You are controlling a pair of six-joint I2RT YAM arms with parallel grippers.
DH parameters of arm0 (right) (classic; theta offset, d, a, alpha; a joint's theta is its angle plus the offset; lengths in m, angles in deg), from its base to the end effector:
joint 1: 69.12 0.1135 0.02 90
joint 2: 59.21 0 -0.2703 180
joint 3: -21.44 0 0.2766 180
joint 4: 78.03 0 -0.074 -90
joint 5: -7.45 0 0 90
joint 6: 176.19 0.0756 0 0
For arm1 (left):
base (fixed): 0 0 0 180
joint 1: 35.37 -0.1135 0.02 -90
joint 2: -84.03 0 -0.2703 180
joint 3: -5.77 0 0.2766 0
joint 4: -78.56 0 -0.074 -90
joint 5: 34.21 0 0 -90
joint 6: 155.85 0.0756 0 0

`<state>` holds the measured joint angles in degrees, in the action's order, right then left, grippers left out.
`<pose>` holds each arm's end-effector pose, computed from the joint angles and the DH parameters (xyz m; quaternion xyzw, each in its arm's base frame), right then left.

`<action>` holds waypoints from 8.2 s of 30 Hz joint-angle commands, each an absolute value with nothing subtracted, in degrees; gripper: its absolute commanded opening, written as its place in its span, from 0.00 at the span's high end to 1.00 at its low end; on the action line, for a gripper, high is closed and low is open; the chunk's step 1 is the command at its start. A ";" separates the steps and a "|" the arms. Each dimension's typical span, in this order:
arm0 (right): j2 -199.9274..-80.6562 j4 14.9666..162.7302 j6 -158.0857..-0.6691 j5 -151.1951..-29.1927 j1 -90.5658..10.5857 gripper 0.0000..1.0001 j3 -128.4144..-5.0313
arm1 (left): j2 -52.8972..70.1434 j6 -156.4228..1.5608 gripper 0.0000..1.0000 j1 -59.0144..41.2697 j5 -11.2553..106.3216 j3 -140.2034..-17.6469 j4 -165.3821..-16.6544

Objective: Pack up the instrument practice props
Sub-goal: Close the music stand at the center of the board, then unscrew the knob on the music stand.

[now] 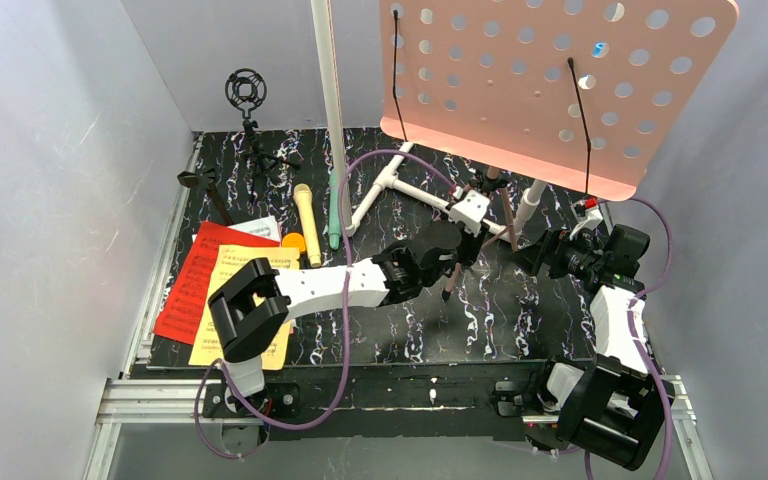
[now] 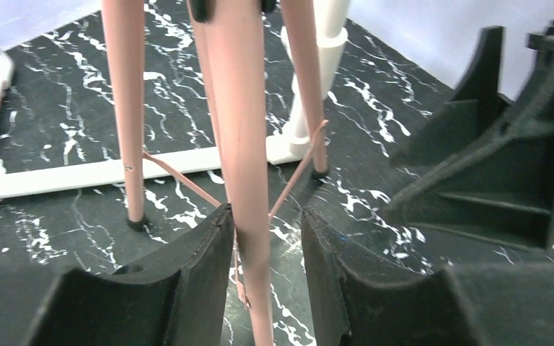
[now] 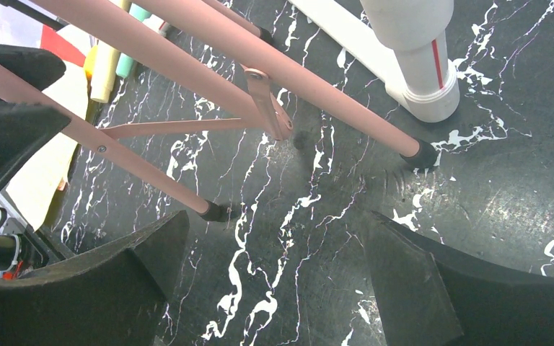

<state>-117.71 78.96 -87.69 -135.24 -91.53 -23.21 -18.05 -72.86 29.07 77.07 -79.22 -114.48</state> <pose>0.2478 -0.0371 0.2059 -0.0498 0.8242 0.3053 0.4744 0.2340 -0.4257 0.2863 0.2351 0.6911 -0.2815 0.6228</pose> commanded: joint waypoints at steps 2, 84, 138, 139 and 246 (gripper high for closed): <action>-117.39 79.69 -88.50 -136.25 -91.28 0.02 -23.35 | -19.90 -69.50 0.71 30.86 89.13 -83.29 -115.64; -130.92 79.95 -117.56 -154.03 -73.32 0.42 -45.16 | -8.25 -83.61 1.00 34.50 78.81 -83.75 -99.73; -124.06 58.67 -134.21 -163.91 -70.70 0.99 -41.03 | 2.30 -84.94 0.33 34.51 72.97 -66.78 -108.77; -124.00 58.68 -134.23 -163.95 -70.70 0.99 -41.00 | 3.26 -84.52 0.30 34.50 72.74 -65.78 -109.16; -123.55 63.78 -129.00 -165.92 -70.70 0.99 -36.54 | 23.18 -88.94 0.48 28.17 71.02 -49.75 -123.90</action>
<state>-124.03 66.50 -132.52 -164.40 -70.88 -37.35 20.81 -95.17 28.20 70.76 -52.08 -123.90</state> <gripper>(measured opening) 0.212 0.638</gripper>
